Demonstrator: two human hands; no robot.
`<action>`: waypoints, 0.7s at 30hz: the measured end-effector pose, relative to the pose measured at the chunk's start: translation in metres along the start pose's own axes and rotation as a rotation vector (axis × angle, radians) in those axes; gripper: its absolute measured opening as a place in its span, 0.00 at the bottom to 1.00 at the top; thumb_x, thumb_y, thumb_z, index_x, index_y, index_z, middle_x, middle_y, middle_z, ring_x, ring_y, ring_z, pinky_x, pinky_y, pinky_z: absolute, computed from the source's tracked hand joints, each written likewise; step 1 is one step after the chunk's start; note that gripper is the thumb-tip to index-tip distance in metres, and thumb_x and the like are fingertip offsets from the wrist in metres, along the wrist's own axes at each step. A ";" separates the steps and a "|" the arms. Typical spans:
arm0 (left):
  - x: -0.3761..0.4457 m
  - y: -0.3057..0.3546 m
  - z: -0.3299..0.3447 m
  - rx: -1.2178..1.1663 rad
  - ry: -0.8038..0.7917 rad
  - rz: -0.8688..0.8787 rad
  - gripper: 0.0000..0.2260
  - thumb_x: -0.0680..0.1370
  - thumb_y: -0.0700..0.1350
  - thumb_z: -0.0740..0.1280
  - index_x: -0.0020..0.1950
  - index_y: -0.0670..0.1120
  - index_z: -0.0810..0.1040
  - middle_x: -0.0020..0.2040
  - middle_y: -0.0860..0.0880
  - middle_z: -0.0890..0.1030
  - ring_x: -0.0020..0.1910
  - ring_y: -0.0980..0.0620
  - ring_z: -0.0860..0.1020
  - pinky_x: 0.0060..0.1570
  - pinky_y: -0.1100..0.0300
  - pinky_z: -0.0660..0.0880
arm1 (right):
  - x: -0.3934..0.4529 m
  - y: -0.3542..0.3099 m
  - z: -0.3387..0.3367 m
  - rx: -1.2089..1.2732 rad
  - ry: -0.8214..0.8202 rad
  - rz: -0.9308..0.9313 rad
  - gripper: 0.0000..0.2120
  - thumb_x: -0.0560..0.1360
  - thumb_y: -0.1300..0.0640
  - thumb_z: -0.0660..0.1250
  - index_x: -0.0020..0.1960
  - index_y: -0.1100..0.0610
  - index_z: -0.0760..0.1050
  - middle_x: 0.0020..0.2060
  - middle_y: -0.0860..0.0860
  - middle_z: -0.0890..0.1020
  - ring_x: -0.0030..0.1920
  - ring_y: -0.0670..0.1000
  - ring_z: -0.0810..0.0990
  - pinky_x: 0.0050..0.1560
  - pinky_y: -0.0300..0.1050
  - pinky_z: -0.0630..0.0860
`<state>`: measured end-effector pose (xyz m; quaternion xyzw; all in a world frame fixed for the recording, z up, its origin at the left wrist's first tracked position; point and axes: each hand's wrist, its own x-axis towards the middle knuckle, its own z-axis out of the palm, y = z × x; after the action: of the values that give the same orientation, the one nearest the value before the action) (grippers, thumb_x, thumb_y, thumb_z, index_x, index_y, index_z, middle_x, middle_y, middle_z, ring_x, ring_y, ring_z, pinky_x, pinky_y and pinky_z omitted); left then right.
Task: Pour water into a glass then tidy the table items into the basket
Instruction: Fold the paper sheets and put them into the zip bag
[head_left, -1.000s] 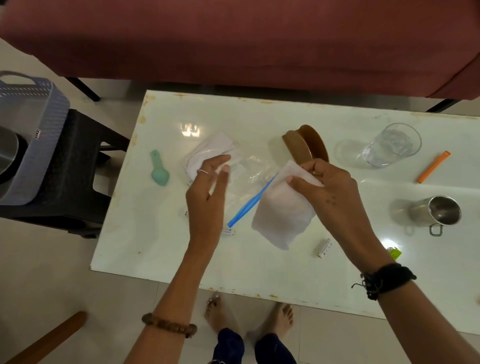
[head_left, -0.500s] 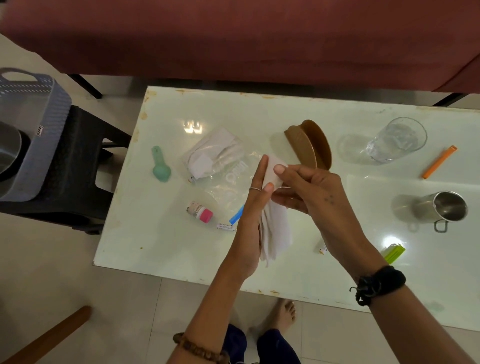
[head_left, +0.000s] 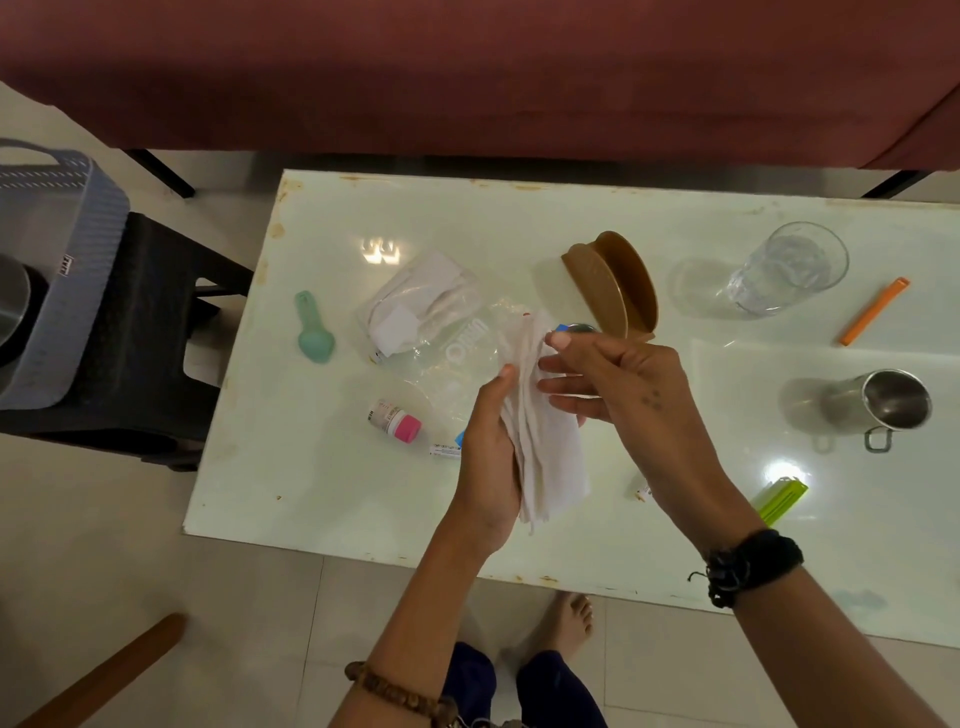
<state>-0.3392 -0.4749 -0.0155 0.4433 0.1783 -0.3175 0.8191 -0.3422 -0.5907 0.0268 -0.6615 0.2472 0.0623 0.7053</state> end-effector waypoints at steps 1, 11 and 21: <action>0.001 0.000 -0.001 -0.007 -0.001 -0.015 0.20 0.80 0.52 0.52 0.69 0.45 0.69 0.49 0.48 0.81 0.47 0.53 0.81 0.43 0.61 0.79 | 0.000 0.002 0.001 -0.018 -0.002 0.010 0.06 0.74 0.54 0.68 0.46 0.51 0.83 0.42 0.52 0.86 0.42 0.49 0.85 0.44 0.38 0.81; 0.004 -0.001 -0.001 -0.013 0.007 -0.085 0.22 0.80 0.53 0.51 0.70 0.44 0.67 0.50 0.46 0.79 0.47 0.51 0.80 0.43 0.61 0.80 | -0.004 0.013 0.010 -0.279 0.061 -0.042 0.18 0.72 0.51 0.69 0.59 0.55 0.79 0.54 0.51 0.83 0.50 0.47 0.81 0.55 0.34 0.75; 0.005 -0.005 -0.005 -0.089 -0.035 -0.104 0.21 0.79 0.58 0.50 0.58 0.47 0.75 0.42 0.50 0.84 0.42 0.52 0.83 0.38 0.60 0.80 | -0.002 0.021 0.018 -0.614 0.010 -0.187 0.23 0.72 0.52 0.70 0.65 0.56 0.72 0.61 0.53 0.78 0.51 0.47 0.77 0.54 0.37 0.71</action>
<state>-0.3391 -0.4743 -0.0239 0.3911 0.2005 -0.3591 0.8234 -0.3482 -0.5701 0.0089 -0.8637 0.1584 0.0656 0.4739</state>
